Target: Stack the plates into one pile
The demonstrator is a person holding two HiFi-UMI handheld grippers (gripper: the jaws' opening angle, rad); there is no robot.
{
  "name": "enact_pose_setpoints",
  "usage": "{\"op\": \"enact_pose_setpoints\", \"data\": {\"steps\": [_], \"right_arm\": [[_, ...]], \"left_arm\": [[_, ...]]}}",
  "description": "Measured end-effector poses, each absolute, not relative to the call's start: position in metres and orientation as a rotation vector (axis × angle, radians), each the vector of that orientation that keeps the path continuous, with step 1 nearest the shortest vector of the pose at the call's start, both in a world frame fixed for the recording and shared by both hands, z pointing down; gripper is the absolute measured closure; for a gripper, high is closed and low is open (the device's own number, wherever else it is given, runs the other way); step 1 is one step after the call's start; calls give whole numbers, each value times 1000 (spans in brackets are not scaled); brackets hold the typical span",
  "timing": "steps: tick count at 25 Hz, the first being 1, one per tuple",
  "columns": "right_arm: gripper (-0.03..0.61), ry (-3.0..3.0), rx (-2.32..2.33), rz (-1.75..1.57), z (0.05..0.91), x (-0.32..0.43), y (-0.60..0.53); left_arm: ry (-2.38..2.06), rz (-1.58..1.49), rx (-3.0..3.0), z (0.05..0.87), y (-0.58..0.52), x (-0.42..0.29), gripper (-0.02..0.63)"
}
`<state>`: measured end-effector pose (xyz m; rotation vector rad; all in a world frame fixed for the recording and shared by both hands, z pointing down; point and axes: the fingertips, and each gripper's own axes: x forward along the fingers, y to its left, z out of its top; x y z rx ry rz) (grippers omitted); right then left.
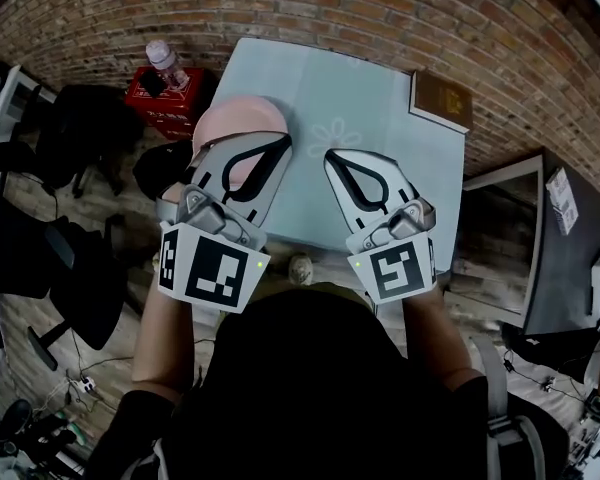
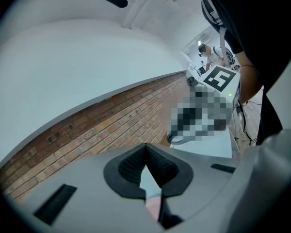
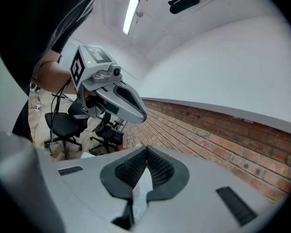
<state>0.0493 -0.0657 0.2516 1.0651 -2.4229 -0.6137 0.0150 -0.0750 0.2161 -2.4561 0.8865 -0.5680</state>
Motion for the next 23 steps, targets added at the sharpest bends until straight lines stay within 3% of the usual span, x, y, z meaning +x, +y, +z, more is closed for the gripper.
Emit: {"op": "enact_pose_setpoints", "data": {"steps": [23], "right_arm": [[543,-2508,1035,-657,251,48,-41]], "left_arm": [[951,-605,-2435,226,-49,15,591]]}}
